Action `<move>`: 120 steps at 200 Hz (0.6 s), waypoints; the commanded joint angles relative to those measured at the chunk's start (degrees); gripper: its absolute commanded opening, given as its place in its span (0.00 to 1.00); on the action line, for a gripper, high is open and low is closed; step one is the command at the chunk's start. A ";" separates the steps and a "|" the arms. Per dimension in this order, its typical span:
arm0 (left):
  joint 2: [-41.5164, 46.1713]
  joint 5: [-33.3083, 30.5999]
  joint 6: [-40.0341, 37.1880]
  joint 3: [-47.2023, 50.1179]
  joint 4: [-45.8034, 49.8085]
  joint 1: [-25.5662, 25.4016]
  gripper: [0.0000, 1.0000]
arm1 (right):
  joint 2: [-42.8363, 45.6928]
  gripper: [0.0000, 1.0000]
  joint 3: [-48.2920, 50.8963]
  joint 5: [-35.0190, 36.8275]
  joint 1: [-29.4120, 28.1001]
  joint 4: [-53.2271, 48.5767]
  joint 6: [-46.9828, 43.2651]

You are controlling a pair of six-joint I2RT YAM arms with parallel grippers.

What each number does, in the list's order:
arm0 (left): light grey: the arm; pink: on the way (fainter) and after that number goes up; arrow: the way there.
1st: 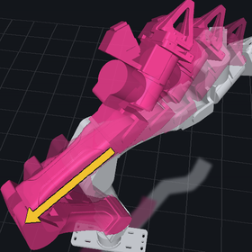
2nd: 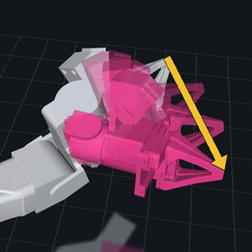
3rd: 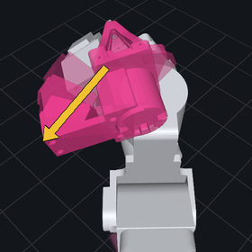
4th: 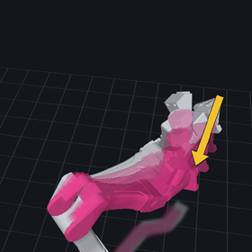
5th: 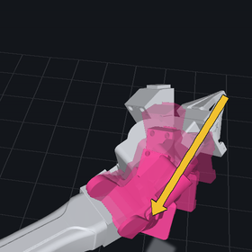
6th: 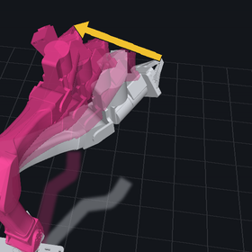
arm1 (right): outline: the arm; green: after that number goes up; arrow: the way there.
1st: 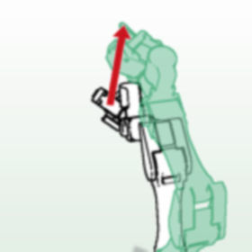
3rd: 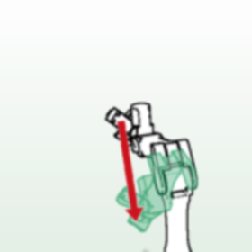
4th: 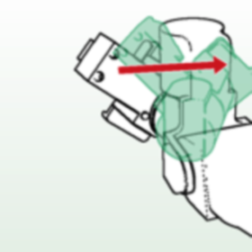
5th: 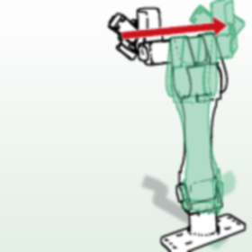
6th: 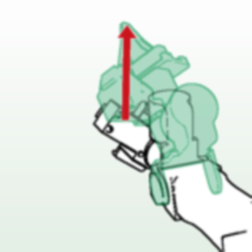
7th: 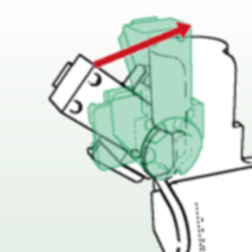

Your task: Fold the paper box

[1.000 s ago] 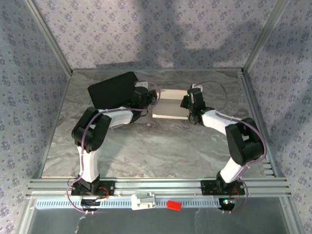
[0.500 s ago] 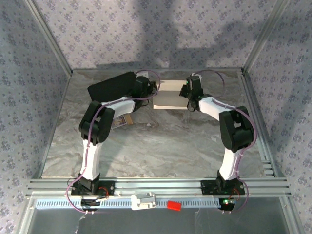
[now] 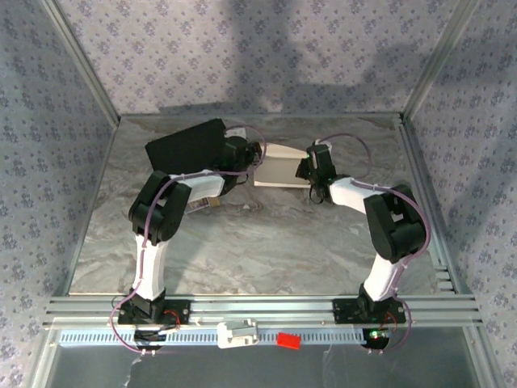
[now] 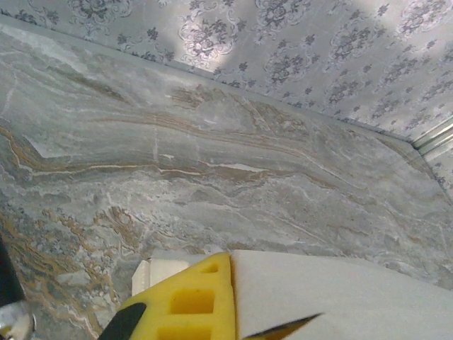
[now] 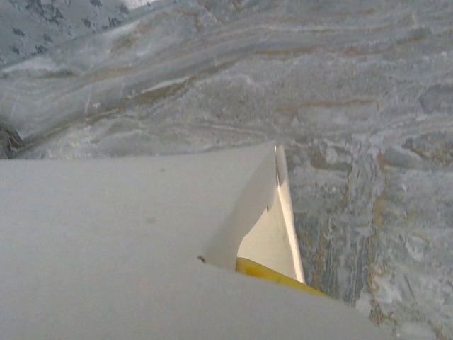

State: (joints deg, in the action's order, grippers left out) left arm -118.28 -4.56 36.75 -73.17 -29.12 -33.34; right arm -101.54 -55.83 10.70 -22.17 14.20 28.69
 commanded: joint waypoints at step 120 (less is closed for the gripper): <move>0.59 6.71 3.94 6.41 5.73 -3.40 0.00 | 0.64 0.11 -3.47 -2.82 -1.57 -14.20 -0.21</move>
State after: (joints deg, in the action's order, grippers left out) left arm -117.62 -4.82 36.77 -69.67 -32.91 -34.00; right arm -101.16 -58.04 10.70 -22.61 6.98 27.64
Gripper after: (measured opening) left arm 0.068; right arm 0.084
